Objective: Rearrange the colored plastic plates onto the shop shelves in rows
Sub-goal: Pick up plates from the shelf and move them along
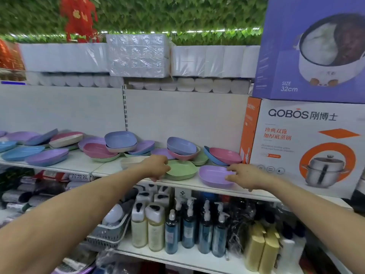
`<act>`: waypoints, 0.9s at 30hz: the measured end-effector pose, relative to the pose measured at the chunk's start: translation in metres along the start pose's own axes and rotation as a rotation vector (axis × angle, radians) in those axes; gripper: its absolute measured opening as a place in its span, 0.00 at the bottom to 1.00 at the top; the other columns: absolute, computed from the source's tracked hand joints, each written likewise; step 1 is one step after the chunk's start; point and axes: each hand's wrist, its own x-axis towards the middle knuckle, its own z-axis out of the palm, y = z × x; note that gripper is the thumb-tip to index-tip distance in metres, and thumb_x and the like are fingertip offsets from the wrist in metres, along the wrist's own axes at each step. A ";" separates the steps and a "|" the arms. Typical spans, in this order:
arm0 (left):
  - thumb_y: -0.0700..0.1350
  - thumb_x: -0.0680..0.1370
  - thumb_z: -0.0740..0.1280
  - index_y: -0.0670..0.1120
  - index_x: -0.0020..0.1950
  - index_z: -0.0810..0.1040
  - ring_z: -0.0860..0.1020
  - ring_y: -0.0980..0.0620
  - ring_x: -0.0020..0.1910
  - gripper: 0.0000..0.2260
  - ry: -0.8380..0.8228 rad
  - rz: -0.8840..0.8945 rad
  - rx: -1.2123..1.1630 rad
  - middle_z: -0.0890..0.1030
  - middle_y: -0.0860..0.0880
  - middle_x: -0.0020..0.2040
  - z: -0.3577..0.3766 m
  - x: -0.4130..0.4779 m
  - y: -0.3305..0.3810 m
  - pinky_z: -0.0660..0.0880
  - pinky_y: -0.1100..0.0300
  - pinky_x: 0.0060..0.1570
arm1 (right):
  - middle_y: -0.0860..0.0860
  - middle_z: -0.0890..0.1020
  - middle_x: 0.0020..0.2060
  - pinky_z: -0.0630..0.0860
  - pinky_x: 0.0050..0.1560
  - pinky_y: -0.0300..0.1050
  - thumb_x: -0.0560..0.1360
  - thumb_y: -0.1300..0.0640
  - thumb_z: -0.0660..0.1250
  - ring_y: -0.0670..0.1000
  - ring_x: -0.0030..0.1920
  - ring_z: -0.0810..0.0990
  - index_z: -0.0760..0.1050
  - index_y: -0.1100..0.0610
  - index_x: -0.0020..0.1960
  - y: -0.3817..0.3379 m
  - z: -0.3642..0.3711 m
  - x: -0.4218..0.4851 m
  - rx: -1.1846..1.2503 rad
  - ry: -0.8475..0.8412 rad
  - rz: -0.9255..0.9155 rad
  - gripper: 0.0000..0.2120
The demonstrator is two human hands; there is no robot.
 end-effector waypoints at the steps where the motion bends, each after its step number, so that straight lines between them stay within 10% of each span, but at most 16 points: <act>1: 0.48 0.81 0.63 0.44 0.66 0.74 0.87 0.44 0.38 0.15 -0.001 0.005 0.028 0.83 0.45 0.49 0.000 0.002 0.000 0.83 0.53 0.46 | 0.50 0.75 0.71 0.82 0.39 0.44 0.82 0.39 0.62 0.53 0.42 0.85 0.67 0.48 0.78 -0.001 0.001 0.002 0.001 -0.001 0.013 0.28; 16: 0.34 0.75 0.64 0.39 0.53 0.79 0.84 0.43 0.50 0.09 -0.006 0.062 0.302 0.85 0.42 0.51 0.012 0.031 0.007 0.81 0.50 0.51 | 0.52 0.81 0.57 0.77 0.38 0.43 0.82 0.41 0.63 0.50 0.36 0.84 0.70 0.51 0.75 -0.012 0.012 0.012 0.039 0.004 0.121 0.25; 27: 0.39 0.78 0.60 0.43 0.57 0.78 0.78 0.42 0.58 0.11 -0.032 0.069 0.321 0.80 0.43 0.59 0.024 0.050 0.007 0.74 0.53 0.51 | 0.64 0.81 0.56 0.77 0.53 0.56 0.79 0.45 0.70 0.64 0.57 0.81 0.77 0.69 0.59 -0.004 0.026 0.030 0.115 0.043 0.140 0.26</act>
